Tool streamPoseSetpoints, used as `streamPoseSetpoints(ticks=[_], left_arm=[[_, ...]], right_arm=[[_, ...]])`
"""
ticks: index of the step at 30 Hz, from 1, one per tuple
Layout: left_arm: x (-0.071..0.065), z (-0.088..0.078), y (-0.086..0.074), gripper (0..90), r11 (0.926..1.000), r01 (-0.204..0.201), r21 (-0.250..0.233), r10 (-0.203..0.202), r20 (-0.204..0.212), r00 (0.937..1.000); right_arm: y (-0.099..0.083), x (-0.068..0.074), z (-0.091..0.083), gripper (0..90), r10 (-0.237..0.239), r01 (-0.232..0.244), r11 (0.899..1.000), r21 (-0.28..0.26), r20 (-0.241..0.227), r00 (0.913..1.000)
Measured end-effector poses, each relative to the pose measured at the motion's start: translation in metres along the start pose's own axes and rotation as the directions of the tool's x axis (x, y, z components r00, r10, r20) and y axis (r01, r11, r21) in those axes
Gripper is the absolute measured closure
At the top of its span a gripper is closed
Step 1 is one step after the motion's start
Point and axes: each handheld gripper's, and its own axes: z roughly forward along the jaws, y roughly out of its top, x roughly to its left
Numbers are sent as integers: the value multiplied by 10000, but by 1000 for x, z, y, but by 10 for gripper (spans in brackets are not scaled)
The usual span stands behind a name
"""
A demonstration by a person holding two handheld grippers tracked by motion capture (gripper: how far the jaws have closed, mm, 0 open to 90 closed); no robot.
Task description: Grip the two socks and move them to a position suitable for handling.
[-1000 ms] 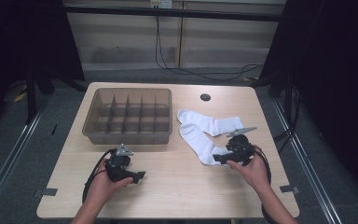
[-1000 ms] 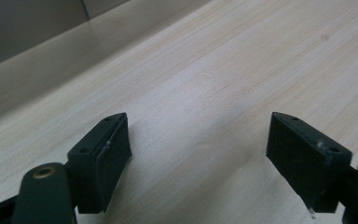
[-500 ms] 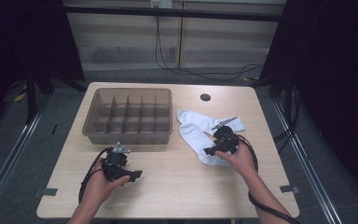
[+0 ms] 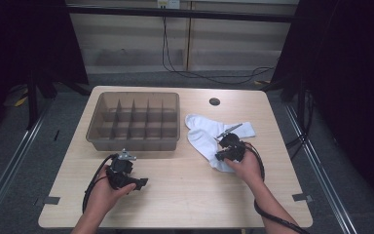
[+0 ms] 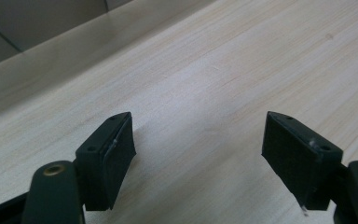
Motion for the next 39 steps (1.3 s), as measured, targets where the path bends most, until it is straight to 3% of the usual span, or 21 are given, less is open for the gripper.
streamPoseSetpoints(ticks=[3, 4, 6, 15, 16, 19, 20, 24, 26, 27, 30, 31, 32, 33, 34, 35, 36, 37, 38, 39], left_arm=[[0, -1, 0, 251, 10000, -5, -68, 5, -33, 10000], [0, -1, 0, 251, 10000, -4, -90, 4, -13, 10000], [1, -2, 1, 251, 9999, -27, -126, 26, -80, 10000], [-2, 0, 1, 251, 9999, -101, -117, 100, -145, 9998], [-3, 0, 2, 252, 9998, -93, -152, 91, -131, 9999], [-7, 1, 2, 253, 9998, -165, -131, 164, -134, 9998], [-9, 2, 3, 253, 9997, -213, -85, 212, -137, 9997], [-10, 3, 3, 253, 9996, -265, -55, 264, -181, 9995], [-10, 3, 4, 253, 9996, -278, -22, 277, -158, 9995], [-10, 3, 4, 253, 9997, -229, -45, 229, -176, 9996], [-8, 1, 4, 253, 9998, -113, -133, 110, -216, 9997], [-7, 0, 5, 253, 9999, -102, -129, 99, -233, 9997], [-6, -2, 5, 253, 9998, -17, -176, 13, -223, 9998], [-5, -3, 5, 255, 9998, 29, -212, -35, -279, 9996], [-4, -4, 5, 258, 9997, 40, -230, -47, -296, 9996], [-4, -5, 5, 258, 9996, 108, -274, -116, -290, 9995], [-4, -5, 4, 262, 9991, 199, -364, -208, -249, 9995], [-4, -6, 4, 269, 9995, 162, -256, -170, -295, 9994], [-4, -6, 4, 273, 9995, 162, -256, -170, -295, 9994], [-5, -6, 4, 275, 9999, 23, -171, -28, -271, 9996]], right_arm=[[1, 0, -1, 858, -113, 113, 9999, 11, -9, 9999], [0, -2, -5, 861, -74, 72, 9995, -303, -79, 9999], [-1, -2, -7, 861, -23, 15, 9992, -396, -185, 9998], [-4, 0, -43, 870, -410, 367, 9930, -1121, -360, 9985], [-5, 2, -52, 872, -681, 597, 9888, -1366, -581, 9960], [-5, 6, -60, 872, -1003, 899, 9849, -1478, -648, 9928], [-3, 11, -70, 874, -1356, 1222, 9781, -1685, -707, 9882], [1, 21, -86, 874, -1717, 1510, 9679, -2011, -900, 9810], [10, 32, -102, 876, -2019, 1692, 9544, -2459, -1142, 9727], [10, 32, -102, 876, -2019, 1692, 9544, -2459, -1142, 9727], [28, 58, -125, 876, -2775, 2330, 9282, -2900, -1225, 9529], [28, 58, -125, 876, -2775, 2330, 9282, -2900, -1225, 9529], [33, 66, -129, 876, -2977, 2473, 9212, -3003, -1352, 9450], [42, 84, -135, 875, -3523, 2955, 9016, -3159, -1399, 9254], [46, 91, -136, 876, -3842, 3228, 8885, -3260, -1443, 9119], [46, 91, -136, 876, -3842, 3228, 8885, -3260, -1443, 9119], [48, 98, -135, 875, -3998, 3326, 8811, -3364, -1537, 9036], [49, 107, -125, 857, -4300, 3679, 8764, -3108, -1609, 8884], [49, 107, -125, 857, -4300, 3679, 8764, -3108, -1609, 8884], [43, 106, -107, 728, -4097, 3670, 8926, -2619, -1314, 9027]])
